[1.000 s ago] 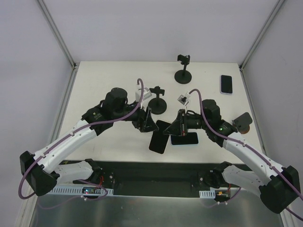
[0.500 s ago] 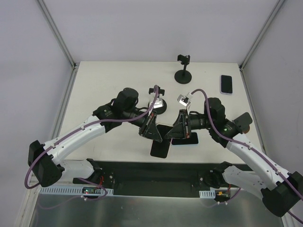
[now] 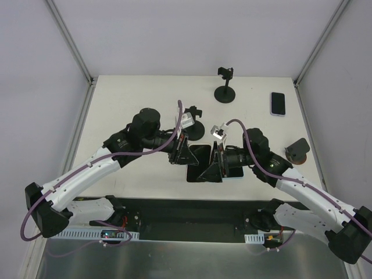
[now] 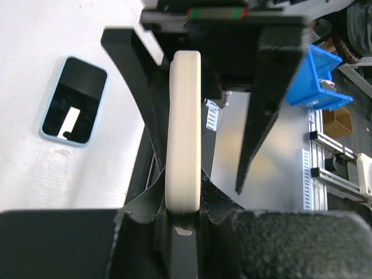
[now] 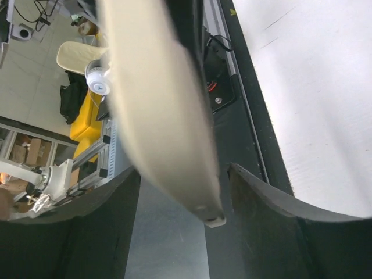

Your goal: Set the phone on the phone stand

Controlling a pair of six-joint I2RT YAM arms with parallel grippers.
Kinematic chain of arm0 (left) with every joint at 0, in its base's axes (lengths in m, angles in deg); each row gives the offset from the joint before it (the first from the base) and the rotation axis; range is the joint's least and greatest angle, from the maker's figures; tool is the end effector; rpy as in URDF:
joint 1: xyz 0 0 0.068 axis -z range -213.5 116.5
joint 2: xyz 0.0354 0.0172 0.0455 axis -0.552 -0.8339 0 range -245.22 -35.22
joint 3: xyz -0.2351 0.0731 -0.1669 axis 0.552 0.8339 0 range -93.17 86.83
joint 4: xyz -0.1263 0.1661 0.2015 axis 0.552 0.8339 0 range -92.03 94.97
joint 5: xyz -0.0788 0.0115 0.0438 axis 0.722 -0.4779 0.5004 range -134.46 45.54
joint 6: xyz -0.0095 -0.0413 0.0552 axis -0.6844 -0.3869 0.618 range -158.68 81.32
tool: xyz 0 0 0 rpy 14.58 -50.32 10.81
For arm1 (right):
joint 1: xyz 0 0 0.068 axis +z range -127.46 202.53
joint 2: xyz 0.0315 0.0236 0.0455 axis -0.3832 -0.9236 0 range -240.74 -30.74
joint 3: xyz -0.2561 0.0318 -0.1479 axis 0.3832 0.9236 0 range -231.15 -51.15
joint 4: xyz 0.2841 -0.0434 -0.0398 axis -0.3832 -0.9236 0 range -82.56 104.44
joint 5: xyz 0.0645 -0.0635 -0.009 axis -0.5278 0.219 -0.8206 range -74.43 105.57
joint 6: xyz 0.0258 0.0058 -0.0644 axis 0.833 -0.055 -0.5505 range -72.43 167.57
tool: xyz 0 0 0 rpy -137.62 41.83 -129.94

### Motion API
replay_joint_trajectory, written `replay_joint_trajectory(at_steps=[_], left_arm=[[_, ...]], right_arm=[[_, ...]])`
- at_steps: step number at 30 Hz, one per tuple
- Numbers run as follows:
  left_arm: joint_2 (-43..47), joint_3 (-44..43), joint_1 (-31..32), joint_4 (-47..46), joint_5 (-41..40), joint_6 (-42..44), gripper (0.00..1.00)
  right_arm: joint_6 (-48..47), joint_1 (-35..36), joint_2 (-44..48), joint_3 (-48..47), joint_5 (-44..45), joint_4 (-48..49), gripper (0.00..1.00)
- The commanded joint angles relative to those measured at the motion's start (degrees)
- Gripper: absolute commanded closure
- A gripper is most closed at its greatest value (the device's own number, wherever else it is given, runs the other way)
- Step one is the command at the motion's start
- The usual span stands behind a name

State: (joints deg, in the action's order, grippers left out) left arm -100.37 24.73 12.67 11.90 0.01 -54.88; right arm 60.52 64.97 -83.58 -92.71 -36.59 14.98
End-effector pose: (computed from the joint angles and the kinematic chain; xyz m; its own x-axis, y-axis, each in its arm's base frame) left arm 0.1693 -0.2337 0.3880 -0.4672 0.1992 -0.8614 0.8835 0.0691 -0.4633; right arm 0.1425 0.1908 0.3289 -0.3551 -0.1384 -0.9245 -0.9307 -0.0408 0.3636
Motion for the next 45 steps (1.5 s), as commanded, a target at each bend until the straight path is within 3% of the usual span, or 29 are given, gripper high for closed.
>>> replay_joint_trajectory(at_steps=[1,3,4,7,10,11,23,29,32,33,34,35,36,38,39,40,42,43,45], left_arm=[[3.27,-1.53,0.41,-9.35,1.05,-3.39,1.0],[3.01,-1.35,0.41,-10.41,3.42,-4.45,1.0],[2.92,-1.18,0.41,-11.29,4.13,-4.71,1.0],[2.57,-1.17,0.41,-12.7,8.17,-5.59,0.98],[0.64,-2.75,0.32,-12.97,13.35,-7.17,0.72],[0.2,-3.02,0.23,-12.88,13.71,-7.78,0.7],[-4.11,-5.48,0.15,-11.91,13.54,-10.16,0.64],[-5.08,-6.36,0.15,-10.86,13.89,-9.81,0.84],[-5.26,-6.62,0.15,-10.07,14.07,-8.93,0.99],[-4.91,-7.06,0.15,-9.02,10.59,-8.15,1.0],[-4.38,-7.67,0.06,-6.66,6.81,-5.53,1.0],[-3.68,-8.11,-0.03,-2.55,2.68,-4.2,1.0],[-1.85,-8.64,-0.55,-0.68,-1.8,-2.97,1.0],[0.88,-8.65,-1.26,1.79,-12.62,-0.41,1.0],[3.85,-8.47,-2.74,2.15,-17.44,0.64,1.0],[5.36,-8.47,-2.93,2.67,-21.4,1.35,1.0],[9.31,-9.08,-2.93,5.65,-29.75,2.93,1.0],[10.38,-9.43,-2.93,7.06,-40.06,3.72,1.0],[13.19,-9.88,-2.93,9.43,-47.42,5.47,1.0]], right_arm=[[2.07,1.42,0.11,0.25,0.75,7.97,0.46],[2.78,1.51,0.28,0.43,0.13,9.48,0.58],[2.87,1.51,0.28,0.34,-0.04,10.18,0.74],[2.43,1.6,0.72,0.25,-1.18,10.01,0.99],[0.85,1.51,1.51,0.25,-2.77,8.61,0.99],[0.15,1.6,2.03,0.25,-3.55,8.17,0.99],[-4.6,1.6,2.39,-2.03,-3.74,-0.27,0.99],[-5.13,1.6,1.78,-2.47,-3.21,-0.27,0.99],[-5.39,1.6,1.34,-3.17,-2.77,-0.27,0.99],[-5.57,1.68,1.25,-3.52,-2.25,-2.01,0.94],[-6.26,1.6,1.16,-4.05,-1.2,-3.33,0.8],[-8.18,1.6,1.33,-4.49,2.55,-4.91,0.64],[-8.81,1.6,1.42,-4.75,4.42,-6.93,0.34],[-9.87,1.51,2.47,-4.84,12.23,-8.7,0.1],[-9.87,1.51,3.09,-5.02,16.09,-10.71,0.03],[-9.79,1.51,4.14,-5.11,25.35,-11.77,0.03],[-8.91,1.34,5.28,-5.28,33.93,-14.32,0.04],[-8.82,1.25,5.99,-5.89,41.8,-14.94,0.04],[-7.51,0.37,5.91,-7.12,49.4,-17.92,0.04]])
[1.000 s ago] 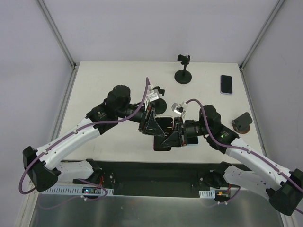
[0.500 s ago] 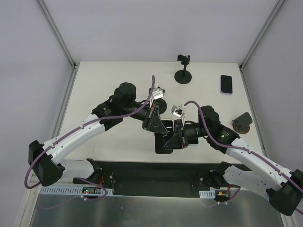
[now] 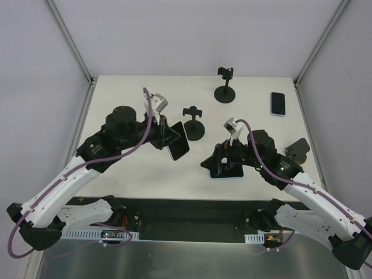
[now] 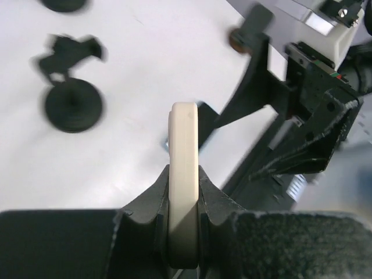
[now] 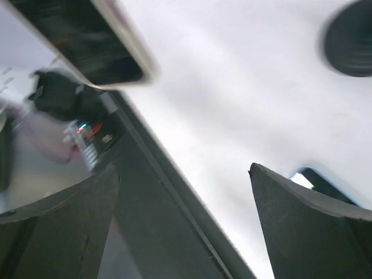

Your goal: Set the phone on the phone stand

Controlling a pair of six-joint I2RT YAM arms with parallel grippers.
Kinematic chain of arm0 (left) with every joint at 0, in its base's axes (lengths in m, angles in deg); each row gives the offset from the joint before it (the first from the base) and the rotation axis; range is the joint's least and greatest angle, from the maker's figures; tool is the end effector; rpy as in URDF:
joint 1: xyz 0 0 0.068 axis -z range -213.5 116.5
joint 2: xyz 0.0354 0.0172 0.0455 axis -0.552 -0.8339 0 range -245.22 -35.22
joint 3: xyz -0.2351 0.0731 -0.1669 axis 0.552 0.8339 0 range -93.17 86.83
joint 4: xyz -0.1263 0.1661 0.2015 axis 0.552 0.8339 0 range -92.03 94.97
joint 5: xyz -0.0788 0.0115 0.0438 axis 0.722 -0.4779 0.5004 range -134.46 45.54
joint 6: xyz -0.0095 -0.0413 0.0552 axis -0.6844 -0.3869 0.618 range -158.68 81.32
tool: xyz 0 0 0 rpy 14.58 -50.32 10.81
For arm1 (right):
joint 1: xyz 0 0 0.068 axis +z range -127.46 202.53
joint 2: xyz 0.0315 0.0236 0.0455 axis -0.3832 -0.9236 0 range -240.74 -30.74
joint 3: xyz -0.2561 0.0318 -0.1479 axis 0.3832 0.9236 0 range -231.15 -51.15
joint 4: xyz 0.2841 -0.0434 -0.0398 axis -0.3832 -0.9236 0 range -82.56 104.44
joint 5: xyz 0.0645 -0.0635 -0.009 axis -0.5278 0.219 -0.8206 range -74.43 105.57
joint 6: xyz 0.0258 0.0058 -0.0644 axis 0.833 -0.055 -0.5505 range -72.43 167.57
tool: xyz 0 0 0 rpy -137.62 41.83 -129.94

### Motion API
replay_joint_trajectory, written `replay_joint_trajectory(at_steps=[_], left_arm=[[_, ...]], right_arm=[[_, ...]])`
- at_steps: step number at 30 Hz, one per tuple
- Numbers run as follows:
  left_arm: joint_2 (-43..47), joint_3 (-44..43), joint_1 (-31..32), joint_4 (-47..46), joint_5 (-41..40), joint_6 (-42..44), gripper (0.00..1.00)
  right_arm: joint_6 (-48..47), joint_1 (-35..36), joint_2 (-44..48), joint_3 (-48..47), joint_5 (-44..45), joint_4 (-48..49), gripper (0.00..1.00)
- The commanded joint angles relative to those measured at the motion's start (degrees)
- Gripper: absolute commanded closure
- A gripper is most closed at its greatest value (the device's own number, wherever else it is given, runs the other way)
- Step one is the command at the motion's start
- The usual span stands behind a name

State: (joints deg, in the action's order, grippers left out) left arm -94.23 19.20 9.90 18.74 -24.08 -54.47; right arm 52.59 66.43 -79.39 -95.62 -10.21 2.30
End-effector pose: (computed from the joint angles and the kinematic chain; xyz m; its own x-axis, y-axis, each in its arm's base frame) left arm 0.1741 -0.1919 0.4354 -0.3897 0.0174 -0.9208 0.8162 0.4696 -0.3365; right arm 0.1471 0.1757 0.3355 -0.2827 -0.1626 -0.9453 -0.9038 0.3752 0.2057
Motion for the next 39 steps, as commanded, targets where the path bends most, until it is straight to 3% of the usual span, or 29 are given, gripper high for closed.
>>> replay_joint_trajectory(at_steps=[1,8,13,16,18,26,37,39], left_arm=[[8.02,-4.26,-0.15,2.78,-25.63,5.68,1.0],[10.23,-2.68,-0.15,3.04,-42.77,6.39,1.0],[8.29,-2.94,-0.15,3.75,-44.03,6.65,1.0],[8.03,-2.33,-0.15,3.66,-43.93,6.74,1.0],[7.85,-2.06,-0.15,3.39,-44.2,7.17,1.0],[8.55,0.05,-0.15,1.37,-42.09,9.46,1.0],[9.17,1.1,-0.15,0.41,-40.24,12.28,1.0],[9.52,1.28,-0.15,0.41,-40.07,12.54,1.0]], right_arm=[[0.78,-2.14,0.23,-7.27,29.49,-7.17,0.04],[0.86,-2.68,-16.2,-26.41,35.01,-18.25,0.01],[4.29,0.56,-33.86,-43.57,42.62,-28.0,0.01],[7.45,0.75,-41.34,-52.63,45.72,-33.9,0.06],[9.13,0.84,-44.85,-56.24,46.08,-35.49,0.16],[10.01,0.84,-49.71,-57.05,43.45,-34.18,0.57],[8.52,-0.04,-52.6,-58.1,44.06,-30.4,0.58],[8.34,-0.13,-53.22,-58.71,44.93,-30.4,0.63]])
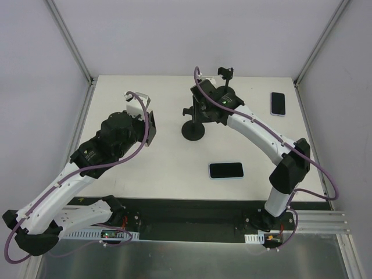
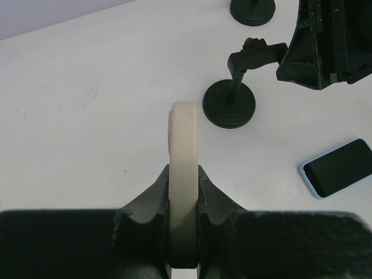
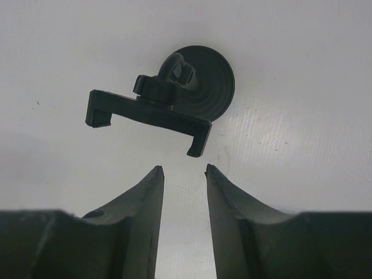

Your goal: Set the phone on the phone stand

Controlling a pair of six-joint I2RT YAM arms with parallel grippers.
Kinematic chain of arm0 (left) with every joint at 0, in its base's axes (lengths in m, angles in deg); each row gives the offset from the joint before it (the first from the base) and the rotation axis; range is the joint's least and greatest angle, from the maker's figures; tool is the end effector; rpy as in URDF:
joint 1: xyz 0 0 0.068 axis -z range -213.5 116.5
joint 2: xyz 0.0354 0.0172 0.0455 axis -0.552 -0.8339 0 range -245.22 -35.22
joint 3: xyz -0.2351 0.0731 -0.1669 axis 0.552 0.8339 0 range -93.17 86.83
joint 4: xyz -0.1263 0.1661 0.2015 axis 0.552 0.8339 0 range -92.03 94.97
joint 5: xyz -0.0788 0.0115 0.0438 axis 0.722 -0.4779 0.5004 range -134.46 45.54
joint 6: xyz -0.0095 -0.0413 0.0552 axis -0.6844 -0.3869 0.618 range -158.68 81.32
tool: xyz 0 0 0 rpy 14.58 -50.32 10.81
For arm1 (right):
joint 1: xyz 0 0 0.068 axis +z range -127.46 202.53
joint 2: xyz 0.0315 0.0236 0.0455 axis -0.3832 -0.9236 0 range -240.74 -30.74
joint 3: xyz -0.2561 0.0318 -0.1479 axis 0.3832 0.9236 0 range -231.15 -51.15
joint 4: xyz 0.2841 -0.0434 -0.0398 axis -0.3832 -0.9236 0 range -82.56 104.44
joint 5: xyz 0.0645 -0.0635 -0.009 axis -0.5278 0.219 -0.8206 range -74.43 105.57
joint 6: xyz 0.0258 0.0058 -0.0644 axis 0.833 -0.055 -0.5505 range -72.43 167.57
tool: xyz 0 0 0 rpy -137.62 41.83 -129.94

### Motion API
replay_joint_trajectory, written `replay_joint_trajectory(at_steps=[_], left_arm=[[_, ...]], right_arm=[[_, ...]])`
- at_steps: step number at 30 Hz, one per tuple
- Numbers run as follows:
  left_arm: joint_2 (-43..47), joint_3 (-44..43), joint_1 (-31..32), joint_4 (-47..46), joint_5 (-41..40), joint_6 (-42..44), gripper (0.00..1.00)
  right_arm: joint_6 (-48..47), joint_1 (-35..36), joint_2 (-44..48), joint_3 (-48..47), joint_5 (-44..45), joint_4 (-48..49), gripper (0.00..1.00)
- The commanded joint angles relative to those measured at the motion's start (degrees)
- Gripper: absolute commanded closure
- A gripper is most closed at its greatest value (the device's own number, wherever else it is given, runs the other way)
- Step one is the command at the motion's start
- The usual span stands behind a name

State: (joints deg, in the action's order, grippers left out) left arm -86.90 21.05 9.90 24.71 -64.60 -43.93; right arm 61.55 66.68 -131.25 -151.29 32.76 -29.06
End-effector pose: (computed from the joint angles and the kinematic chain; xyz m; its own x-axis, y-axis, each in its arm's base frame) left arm 0.1710 -0.1350 0.4380 -0.1949 0.0661 -0.9786 0.3848 0.9229 -0.0143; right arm 0.3281 0.2952 0.3675 -0.6063 -0.2670 -0.7491 -0.3771 0.9258 -0.0247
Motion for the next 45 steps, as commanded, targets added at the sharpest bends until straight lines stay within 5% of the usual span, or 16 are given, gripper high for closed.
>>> replay_joint_trajectory(at_steps=[1,21,29,41,45], left_arm=[[2.29,-0.4,-0.15,-5.47,0.54,2.09,1.0],[1.23,-0.93,-0.15,-5.39,5.11,2.62,1.0],[0.79,-1.19,-0.15,-5.38,11.78,2.45,1.0],[-2.89,-1.54,-0.15,-12.33,47.01,3.76,1.0],[-8.86,-5.05,-0.15,-13.47,49.75,6.12,1.0]], right_arm=[[-0.62,-0.37,-1.53,-3.31,2.49,0.88,0.67],[-4.83,-2.74,-4.87,-4.27,2.85,5.89,0.69],[-13.53,-2.92,-4.44,-4.1,-1.8,7.47,0.99],[-26.54,-2.83,8.13,11.97,-28.6,12.3,0.99],[-27.95,-2.74,9.36,14.18,-31.07,12.31,0.99]])
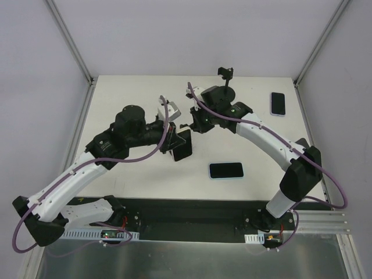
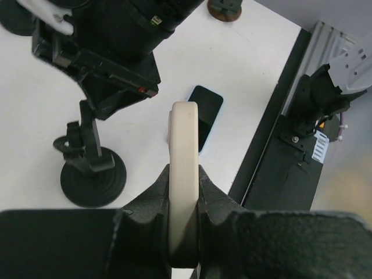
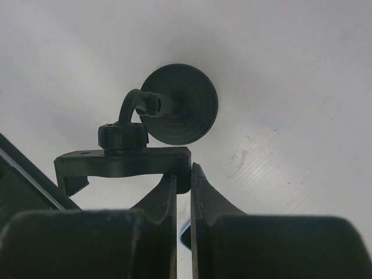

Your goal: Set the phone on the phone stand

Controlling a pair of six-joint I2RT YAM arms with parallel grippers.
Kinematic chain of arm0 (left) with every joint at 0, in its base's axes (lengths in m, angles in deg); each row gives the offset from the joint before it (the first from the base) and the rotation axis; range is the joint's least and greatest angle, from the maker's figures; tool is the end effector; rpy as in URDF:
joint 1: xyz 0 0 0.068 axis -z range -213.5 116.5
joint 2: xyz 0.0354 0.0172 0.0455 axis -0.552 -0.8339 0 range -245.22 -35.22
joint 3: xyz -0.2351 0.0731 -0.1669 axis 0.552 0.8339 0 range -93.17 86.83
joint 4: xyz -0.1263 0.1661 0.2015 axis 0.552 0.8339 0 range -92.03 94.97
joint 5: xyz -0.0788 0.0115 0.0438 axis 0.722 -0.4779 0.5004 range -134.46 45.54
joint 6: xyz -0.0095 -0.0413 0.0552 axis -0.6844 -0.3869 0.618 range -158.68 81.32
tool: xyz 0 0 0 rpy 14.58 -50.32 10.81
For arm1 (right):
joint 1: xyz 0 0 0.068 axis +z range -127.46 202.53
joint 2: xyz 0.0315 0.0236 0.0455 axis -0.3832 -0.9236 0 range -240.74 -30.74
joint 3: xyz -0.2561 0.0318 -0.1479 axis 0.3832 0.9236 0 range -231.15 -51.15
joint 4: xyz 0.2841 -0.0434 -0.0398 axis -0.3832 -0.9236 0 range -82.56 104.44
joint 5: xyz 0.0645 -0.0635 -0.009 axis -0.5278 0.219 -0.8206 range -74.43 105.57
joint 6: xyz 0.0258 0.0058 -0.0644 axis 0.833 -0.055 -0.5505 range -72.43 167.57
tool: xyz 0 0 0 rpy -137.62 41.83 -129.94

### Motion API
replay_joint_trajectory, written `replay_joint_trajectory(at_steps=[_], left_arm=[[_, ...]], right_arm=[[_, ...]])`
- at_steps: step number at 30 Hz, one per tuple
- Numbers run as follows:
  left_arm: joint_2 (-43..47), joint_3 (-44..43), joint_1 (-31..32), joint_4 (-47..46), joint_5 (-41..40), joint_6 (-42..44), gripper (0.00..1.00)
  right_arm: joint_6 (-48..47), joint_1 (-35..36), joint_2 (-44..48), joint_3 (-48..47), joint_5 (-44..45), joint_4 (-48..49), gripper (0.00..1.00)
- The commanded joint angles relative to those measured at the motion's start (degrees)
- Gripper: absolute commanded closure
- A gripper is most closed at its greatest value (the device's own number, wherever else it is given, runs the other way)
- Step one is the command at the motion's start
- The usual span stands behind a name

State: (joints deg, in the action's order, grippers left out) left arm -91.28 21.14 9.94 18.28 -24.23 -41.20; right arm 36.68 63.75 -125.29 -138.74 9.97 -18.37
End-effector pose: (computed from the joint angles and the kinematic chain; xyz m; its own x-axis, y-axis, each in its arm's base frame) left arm 0.1641 -0.1826 0.4353 -0.1736 0.1075 -0.9789 0.8852 0.4528 -0.1072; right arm 0.3152 0.2835 0.3448 -0.3380 -0.5460 -0.7666 -0.7903 0.6070 -0.0839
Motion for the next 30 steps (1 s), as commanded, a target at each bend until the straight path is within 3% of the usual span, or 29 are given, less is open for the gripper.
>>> replay_joint_trajectory(at_steps=[1,5,8,13,20,30], left_arm=[[-5.37,-5.58,-0.2,-7.83,9.83,5.06,1.0],[-9.07,-6.38,-0.2,-13.34,14.74,8.67,1.0],[-11.53,-5.68,-0.29,-18.28,23.17,11.83,1.0],[-18.82,-9.54,-2.92,-18.82,34.5,15.79,1.0],[-20.76,-7.97,-5.03,-18.82,34.88,21.77,1.0],[-22.61,-6.73,-9.95,-16.98,41.55,22.21,1.0]], right_arm=[[-3.69,0.1,4.1,1.9,-8.72,1.7,0.99],[-5.71,0.19,5.42,3.65,-12.66,2.93,0.99],[-7.11,0.18,5.6,4.01,-15.74,3.02,0.99],[-8.09,-0.08,6.03,4.45,-17.95,2.94,0.99],[-8.44,-0.96,7.44,5.67,-22.6,4.25,0.99],[-9.14,-2.01,7.44,6.56,-24.36,4.69,0.99]])
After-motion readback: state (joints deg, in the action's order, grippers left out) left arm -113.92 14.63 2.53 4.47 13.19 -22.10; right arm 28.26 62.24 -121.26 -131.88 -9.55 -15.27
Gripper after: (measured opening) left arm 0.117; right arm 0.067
